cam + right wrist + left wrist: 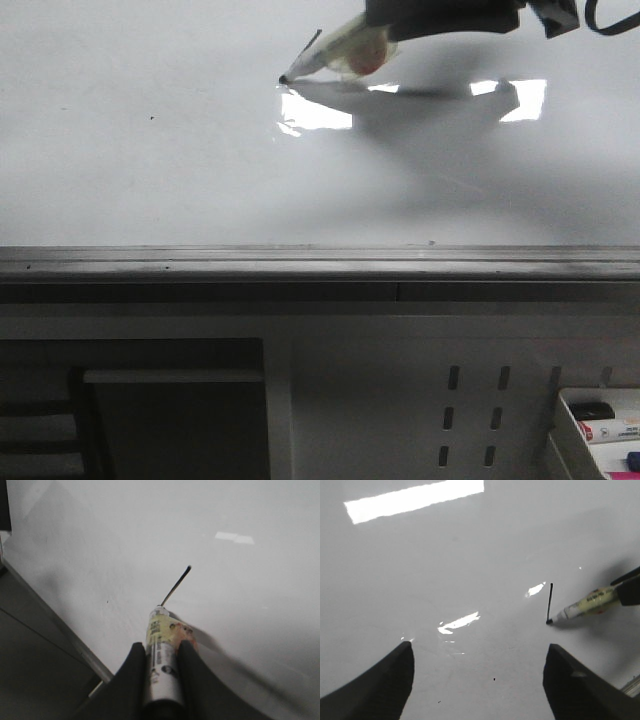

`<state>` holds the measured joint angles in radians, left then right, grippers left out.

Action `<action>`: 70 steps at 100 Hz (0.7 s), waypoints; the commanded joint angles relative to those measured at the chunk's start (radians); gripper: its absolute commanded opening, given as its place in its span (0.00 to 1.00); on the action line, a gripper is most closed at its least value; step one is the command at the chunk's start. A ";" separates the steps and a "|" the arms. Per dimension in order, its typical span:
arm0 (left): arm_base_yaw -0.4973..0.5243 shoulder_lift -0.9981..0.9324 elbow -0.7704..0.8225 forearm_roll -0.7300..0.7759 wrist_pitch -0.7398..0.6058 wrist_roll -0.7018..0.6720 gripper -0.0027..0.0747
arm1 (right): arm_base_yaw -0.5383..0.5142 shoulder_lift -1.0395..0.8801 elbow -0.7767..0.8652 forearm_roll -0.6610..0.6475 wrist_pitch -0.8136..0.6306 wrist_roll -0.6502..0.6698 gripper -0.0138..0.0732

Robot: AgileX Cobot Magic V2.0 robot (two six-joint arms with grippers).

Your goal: Write number 4 on whiteboard

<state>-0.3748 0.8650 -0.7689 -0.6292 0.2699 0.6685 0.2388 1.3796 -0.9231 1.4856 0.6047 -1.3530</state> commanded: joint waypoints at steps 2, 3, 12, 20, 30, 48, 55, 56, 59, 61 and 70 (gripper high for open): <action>0.001 -0.004 -0.025 -0.024 -0.062 -0.008 0.67 | 0.024 -0.018 -0.027 0.005 -0.011 0.011 0.09; 0.001 -0.004 -0.025 -0.024 -0.062 -0.008 0.67 | 0.028 -0.018 -0.027 0.005 -0.018 0.015 0.09; 0.001 -0.004 -0.025 -0.024 -0.062 -0.008 0.67 | 0.029 -0.018 -0.027 -0.029 -0.074 0.081 0.09; 0.001 -0.004 -0.025 -0.024 -0.062 -0.008 0.67 | 0.029 -0.028 -0.023 -0.093 -0.112 0.145 0.09; 0.001 -0.004 -0.025 -0.024 -0.062 -0.008 0.67 | 0.029 -0.077 0.010 -0.105 -0.169 0.150 0.09; 0.001 -0.004 -0.025 -0.024 -0.062 -0.008 0.67 | 0.018 -0.200 0.110 -0.110 -0.289 0.169 0.09; 0.001 -0.004 -0.025 -0.026 -0.062 -0.008 0.67 | -0.002 -0.251 0.149 -0.110 -0.307 0.172 0.09; 0.001 -0.004 -0.025 -0.026 -0.062 -0.008 0.67 | -0.006 -0.260 0.155 -0.110 -0.303 0.172 0.09; 0.001 -0.004 -0.025 -0.026 -0.062 -0.008 0.67 | -0.016 -0.278 0.168 -0.110 -0.287 0.172 0.09; 0.001 -0.004 -0.025 -0.026 -0.062 -0.008 0.67 | -0.020 -0.286 0.170 -0.110 -0.267 0.172 0.09; 0.001 -0.004 -0.025 -0.026 -0.062 -0.008 0.67 | -0.033 -0.321 0.166 -0.106 -0.161 0.172 0.09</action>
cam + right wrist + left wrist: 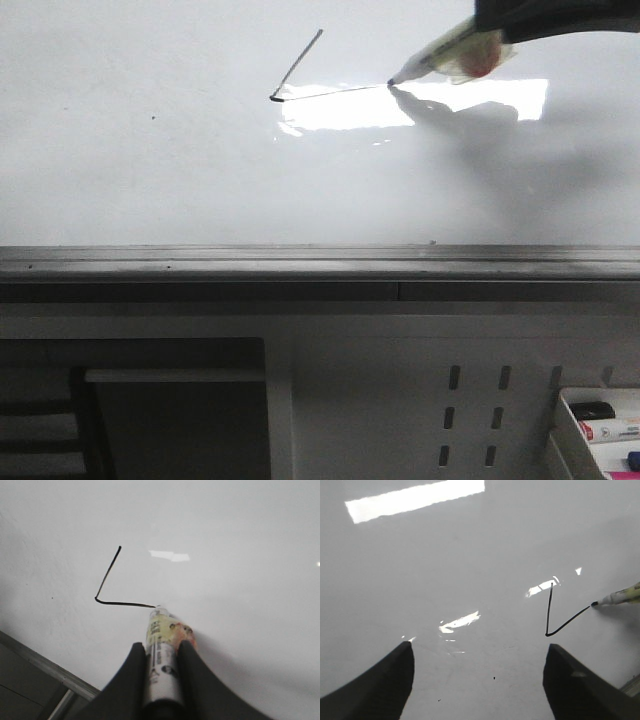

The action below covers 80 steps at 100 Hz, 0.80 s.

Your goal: Write number 4 on whiteboard

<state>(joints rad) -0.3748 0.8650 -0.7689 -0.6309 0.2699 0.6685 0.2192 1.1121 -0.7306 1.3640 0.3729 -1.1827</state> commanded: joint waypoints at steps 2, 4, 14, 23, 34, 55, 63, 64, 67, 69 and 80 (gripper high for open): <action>0.001 -0.004 -0.025 -0.026 -0.062 -0.008 0.67 | -0.013 -0.059 -0.034 0.016 0.080 0.001 0.09; 0.001 -0.004 -0.025 -0.029 -0.062 -0.008 0.67 | -0.009 -0.058 -0.040 0.016 0.088 -0.001 0.09; 0.001 -0.004 -0.025 -0.031 -0.062 -0.008 0.67 | -0.004 -0.052 -0.078 0.017 0.084 -0.003 0.09; 0.001 -0.004 -0.025 -0.031 -0.062 -0.008 0.67 | -0.004 -0.017 -0.119 0.017 0.091 -0.005 0.09; 0.001 -0.004 -0.025 -0.031 -0.062 -0.008 0.67 | -0.004 0.047 -0.172 0.017 0.104 -0.005 0.09; 0.001 -0.004 -0.025 -0.031 -0.062 -0.008 0.67 | -0.004 0.155 -0.214 0.015 0.113 -0.005 0.09; 0.001 -0.004 -0.025 -0.031 -0.062 -0.008 0.67 | -0.004 0.176 -0.203 -0.001 0.160 -0.005 0.09; 0.001 -0.004 -0.025 -0.031 -0.062 -0.008 0.67 | -0.004 0.179 -0.198 -0.001 0.165 -0.005 0.09; 0.001 -0.004 -0.025 -0.031 -0.062 -0.008 0.67 | -0.004 0.179 -0.188 -0.008 0.185 0.003 0.09; 0.001 -0.004 -0.025 -0.031 -0.062 -0.008 0.67 | -0.004 0.179 -0.179 -0.018 0.190 0.015 0.09; 0.001 -0.004 -0.025 -0.031 -0.062 -0.008 0.67 | 0.001 0.177 -0.118 -0.073 0.192 0.079 0.11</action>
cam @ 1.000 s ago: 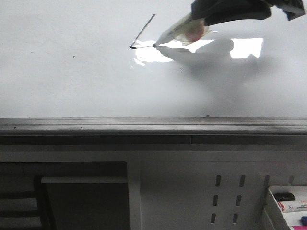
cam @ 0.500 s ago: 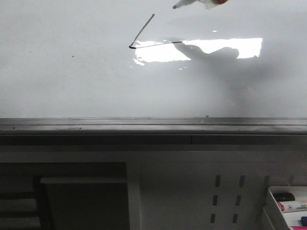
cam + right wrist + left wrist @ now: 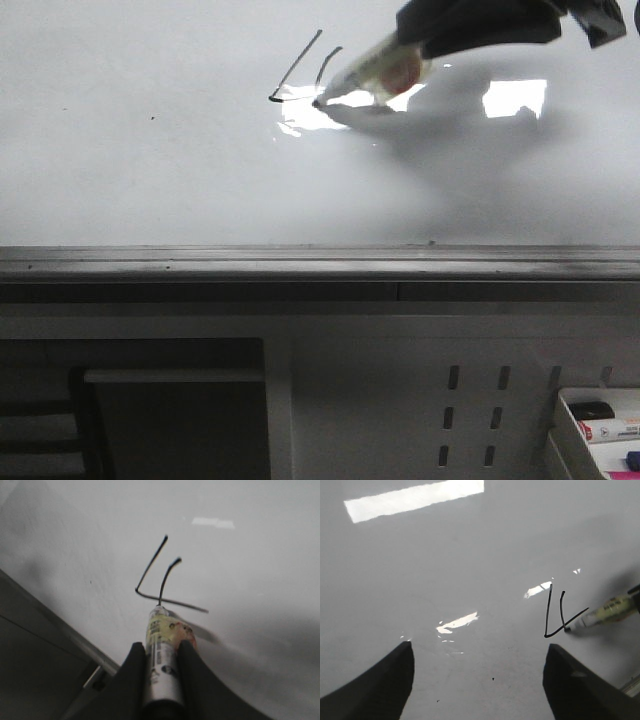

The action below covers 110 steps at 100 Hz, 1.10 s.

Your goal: Write number 4 on whiteboard

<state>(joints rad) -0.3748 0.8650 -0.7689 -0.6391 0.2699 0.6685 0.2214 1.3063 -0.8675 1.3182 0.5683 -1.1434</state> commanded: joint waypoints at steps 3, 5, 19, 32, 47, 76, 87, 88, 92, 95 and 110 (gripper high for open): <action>0.001 -0.004 -0.025 -0.023 -0.062 -0.008 0.67 | -0.002 -0.022 0.037 -0.029 0.005 0.042 0.11; 0.001 -0.004 -0.025 -0.023 -0.062 -0.008 0.67 | -0.002 -0.023 0.047 -0.027 0.012 0.042 0.11; -0.001 -0.004 -0.025 -0.023 -0.062 -0.008 0.67 | -0.002 -0.088 0.048 0.034 0.074 -0.002 0.11; -0.049 -0.004 -0.025 -0.023 -0.062 0.002 0.67 | -0.002 -0.167 0.019 0.034 0.083 -0.001 0.11; -0.204 0.017 -0.025 -0.023 -0.085 0.038 0.67 | -0.002 -0.195 -0.012 0.021 0.147 0.019 0.11; -0.488 0.137 -0.027 0.030 -0.219 0.084 0.67 | -0.002 -0.193 -0.015 0.013 0.287 0.042 0.11; -0.526 0.171 -0.027 0.032 -0.251 0.084 0.67 | -0.002 -0.193 -0.015 0.011 0.316 0.043 0.11; -0.527 0.171 -0.027 0.032 -0.253 0.084 0.67 | -0.002 -0.193 -0.015 0.011 0.317 0.043 0.11; -0.530 0.178 -0.029 0.032 -0.254 0.084 0.67 | -0.002 -0.193 -0.015 0.011 0.327 0.043 0.11; -0.530 0.183 -0.029 0.032 -0.254 0.084 0.67 | -0.002 -0.193 -0.015 0.011 0.336 0.043 0.11; -0.530 0.201 -0.033 0.032 -0.246 0.084 0.67 | -0.002 -0.193 -0.015 0.008 0.378 0.043 0.11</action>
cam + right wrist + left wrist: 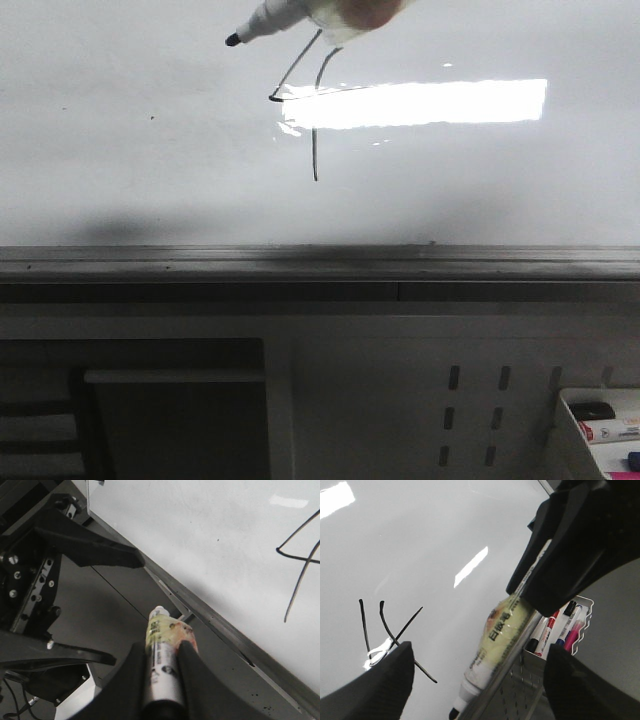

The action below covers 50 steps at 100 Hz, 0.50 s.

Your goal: Write number 4 on whiteboard

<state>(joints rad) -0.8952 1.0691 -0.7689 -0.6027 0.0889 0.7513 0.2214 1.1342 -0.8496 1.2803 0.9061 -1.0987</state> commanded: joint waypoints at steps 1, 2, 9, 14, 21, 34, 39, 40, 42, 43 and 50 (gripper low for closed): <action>-0.009 -0.003 -0.033 -0.004 -0.065 0.001 0.67 | -0.002 -0.021 -0.032 0.046 0.042 -0.002 0.11; -0.009 0.000 -0.033 -0.004 -0.062 0.001 0.67 | -0.002 -0.021 -0.032 0.046 0.045 -0.002 0.11; -0.009 0.009 -0.033 -0.004 -0.054 0.001 0.67 | -0.002 -0.021 -0.032 0.046 0.063 -0.002 0.11; -0.009 0.015 -0.033 -0.004 -0.048 0.001 0.67 | -0.002 -0.021 -0.032 0.046 0.077 -0.002 0.11; -0.009 0.022 -0.033 -0.004 -0.040 0.001 0.67 | -0.002 -0.021 -0.032 0.046 0.085 -0.004 0.11; -0.009 0.028 -0.033 -0.007 -0.039 0.001 0.63 | -0.002 -0.021 -0.032 0.046 0.088 -0.004 0.11; -0.009 0.028 -0.033 -0.007 -0.039 0.001 0.58 | -0.002 -0.021 -0.032 0.046 0.094 -0.006 0.11; -0.009 0.028 -0.033 -0.007 -0.039 0.001 0.57 | -0.002 -0.021 -0.032 0.046 0.096 -0.006 0.11; -0.009 0.028 -0.033 -0.007 -0.039 0.001 0.55 | -0.002 -0.021 -0.032 0.046 0.098 -0.011 0.11; -0.009 0.028 -0.033 -0.007 -0.039 0.001 0.53 | -0.002 -0.021 -0.032 0.046 0.098 -0.011 0.11; -0.009 0.028 -0.033 -0.007 -0.034 0.001 0.46 | -0.002 -0.021 -0.032 0.046 0.098 -0.011 0.11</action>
<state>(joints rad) -0.8968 1.1101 -0.7689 -0.6027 0.1073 0.7534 0.2214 1.1342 -0.8496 1.2734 0.9801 -1.0987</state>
